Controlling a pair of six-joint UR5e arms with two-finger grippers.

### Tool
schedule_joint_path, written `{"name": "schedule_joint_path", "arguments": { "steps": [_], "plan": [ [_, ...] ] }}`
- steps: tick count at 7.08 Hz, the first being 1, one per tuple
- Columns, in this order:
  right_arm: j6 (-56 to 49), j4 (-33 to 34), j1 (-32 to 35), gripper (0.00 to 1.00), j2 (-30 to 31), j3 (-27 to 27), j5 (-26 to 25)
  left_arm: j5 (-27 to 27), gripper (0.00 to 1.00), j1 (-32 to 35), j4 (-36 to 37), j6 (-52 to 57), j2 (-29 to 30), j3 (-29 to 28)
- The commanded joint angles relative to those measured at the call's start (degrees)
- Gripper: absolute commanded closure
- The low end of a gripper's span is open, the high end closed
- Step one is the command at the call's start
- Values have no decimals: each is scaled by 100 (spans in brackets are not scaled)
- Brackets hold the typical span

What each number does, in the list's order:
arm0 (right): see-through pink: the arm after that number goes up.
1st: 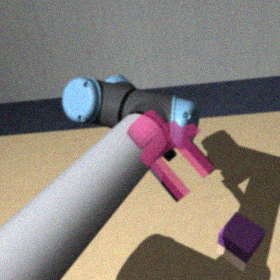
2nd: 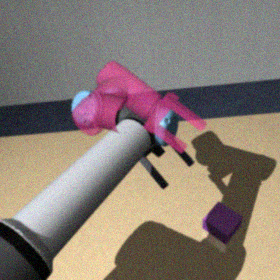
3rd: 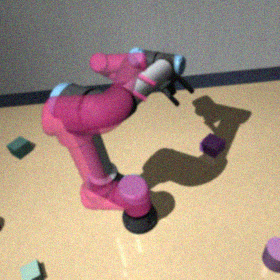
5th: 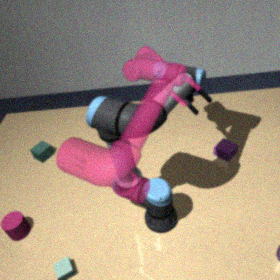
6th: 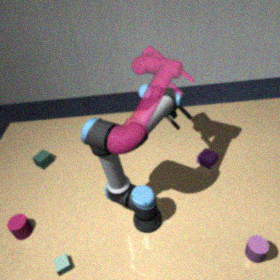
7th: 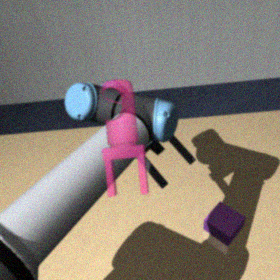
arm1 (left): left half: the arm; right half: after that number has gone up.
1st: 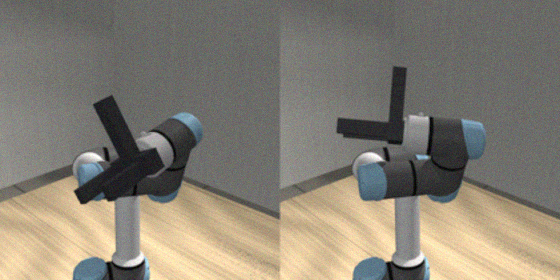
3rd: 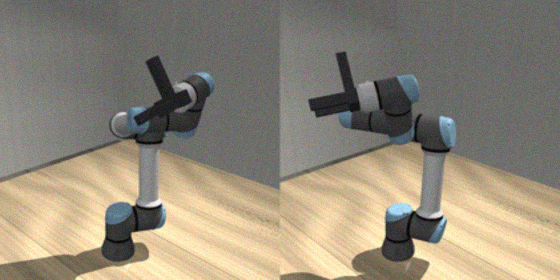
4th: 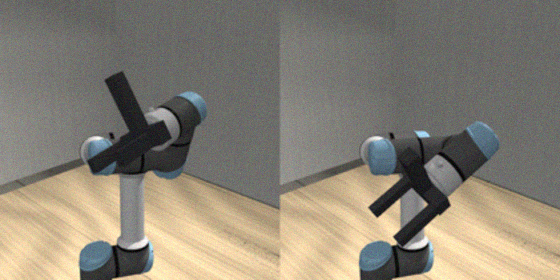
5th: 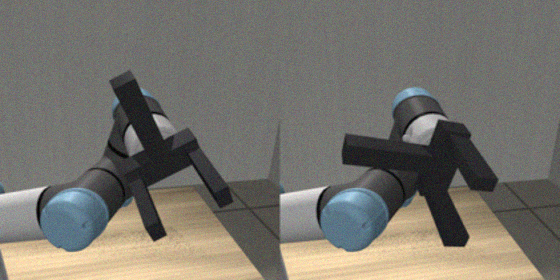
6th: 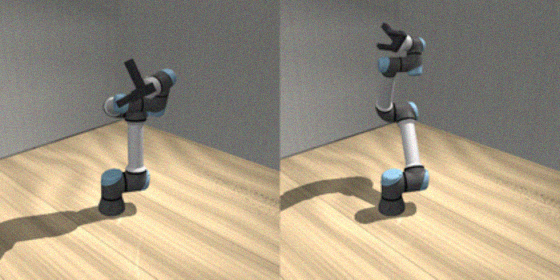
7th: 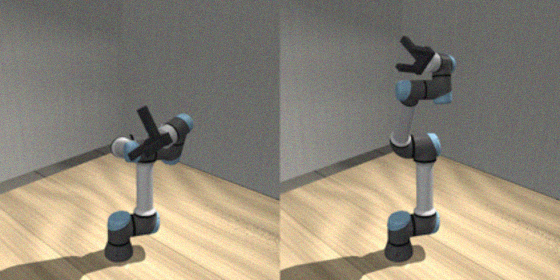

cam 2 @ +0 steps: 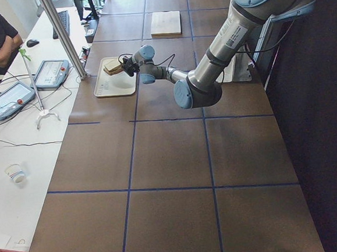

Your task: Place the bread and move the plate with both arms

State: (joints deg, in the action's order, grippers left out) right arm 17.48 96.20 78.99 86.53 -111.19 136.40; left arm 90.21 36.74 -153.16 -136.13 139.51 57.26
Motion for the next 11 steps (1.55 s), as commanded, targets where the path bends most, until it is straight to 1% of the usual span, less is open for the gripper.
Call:
{"name": "schedule_joint_path", "arguments": {
  "steps": [1, 2, 3, 4, 5, 6, 7, 8, 9, 10, 11],
  "plan": [
    [-34, 4, 37, 0, 92, 18, 18, -232, 98, -9, 6, -502, 234, -494],
    [-43, 4, 37, 0, 101, 27, 18, -215, 87, -9, 6, -476, 235, -505],
    [-52, 4, 37, 0, 84, 35, 18, -180, 56, -9, 15, -215, 226, -505],
    [-69, 4, 37, 0, 49, 44, -8, -162, 12, -9, 6, 571, 191, -479],
    [-139, 30, 63, 0, 39, 44, -26, 221, 0, 95, 67, 988, 121, -435],
    [-296, 39, 64, 0, 57, 70, -26, 921, 0, 366, 398, 1044, -175, -17],
    [-698, 56, 133, 0, 74, 210, -61, 1433, 0, 604, 1002, 1758, -883, 1110],
    [-1137, 65, 169, 0, 144, 342, -157, 1673, 0, 771, 1887, 2409, -1238, 1939],
    [-1385, 65, 308, 0, 171, 526, -184, 1901, 0, 964, 2887, 3242, -1433, 2678],
    [-1631, 65, 510, 0, 250, 684, -175, 1964, 0, 1088, 3715, 4147, -1809, 3425],
    [-2025, 48, 712, 0, 416, 799, -175, 1965, 0, 1203, 4228, 5078, -2274, 4033]
  ]
}}
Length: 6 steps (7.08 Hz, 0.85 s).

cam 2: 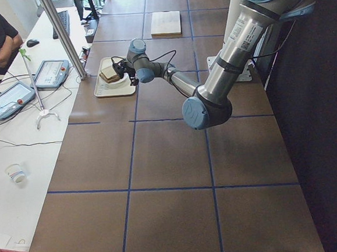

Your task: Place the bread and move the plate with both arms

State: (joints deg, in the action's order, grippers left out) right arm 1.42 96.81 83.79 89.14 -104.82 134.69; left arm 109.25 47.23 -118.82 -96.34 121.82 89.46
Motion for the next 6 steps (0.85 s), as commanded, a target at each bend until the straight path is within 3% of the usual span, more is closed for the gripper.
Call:
{"name": "schedule_joint_path", "arguments": {
  "steps": [1, 4, 6],
  "plan": [
    [-606, -13, 408, 0, 287, 198, -22, 210, 0, 329, 1208, 2083, -1032, 1262],
    [-600, -48, 550, 0, 595, 181, -380, 1219, 0, 1740, 2088, 5228, -1949, 1452],
    [-547, -48, 550, 0, 806, 164, -338, 1486, 0, 2612, 3149, 7286, -1969, 1303]
  ]
}}
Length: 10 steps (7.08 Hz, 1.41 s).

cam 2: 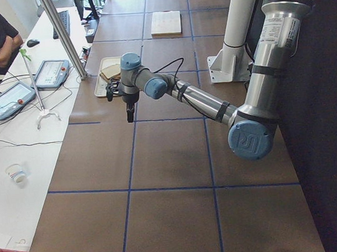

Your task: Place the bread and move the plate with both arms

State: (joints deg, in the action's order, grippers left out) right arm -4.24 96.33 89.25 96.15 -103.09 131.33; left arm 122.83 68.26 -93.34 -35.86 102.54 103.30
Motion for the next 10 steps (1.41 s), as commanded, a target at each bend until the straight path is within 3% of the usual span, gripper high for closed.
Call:
{"name": "schedule_joint_path", "arguments": {
  "steps": [1, 2, 3, 5, 8, 10],
  "plan": [
    [37, -1, 4, 0, 175, -18, 172, 154, 0, 991, 937, 2075, -41, -264],
    [46, -1, 39, 0, 211, -1, 391, 389, 0, 1361, 1097, 2701, -41, -571],
    [55, -1, 65, 0, 255, 8, 576, 1026, 0, 1783, 1125, 3342, -41, -1096],
    [63, -1, 101, 0, 255, 8, 648, 1077, 0, 2417, 1108, 4758, -41, -1967],
    [72, -1, 101, 0, 211, 0, 648, 1165, 0, 2437, 503, 4694, -1005, -1815],
    [72, -1, 101, 0, 211, 8, 648, 1165, 0, 2420, 536, 4142, -1340, -1175]
  ]
}}
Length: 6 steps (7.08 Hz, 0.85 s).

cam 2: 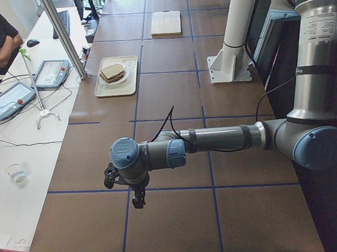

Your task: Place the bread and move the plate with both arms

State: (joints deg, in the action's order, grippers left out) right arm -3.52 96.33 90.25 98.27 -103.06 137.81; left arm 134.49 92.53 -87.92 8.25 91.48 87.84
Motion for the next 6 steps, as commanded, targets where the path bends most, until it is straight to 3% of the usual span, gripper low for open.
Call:
{"name": "schedule_joint_path", "arguments": {
  "steps": [1, 6],
  "plan": [
    [0, 0, 1, 0, -1, 6, 0, -1, 0, -25, 46, -306, -297, 539],
    [9, 9, 1, 0, 8, 41, 9, -28, 0, -333, 47, -271, -315, 541]
  ]
}}
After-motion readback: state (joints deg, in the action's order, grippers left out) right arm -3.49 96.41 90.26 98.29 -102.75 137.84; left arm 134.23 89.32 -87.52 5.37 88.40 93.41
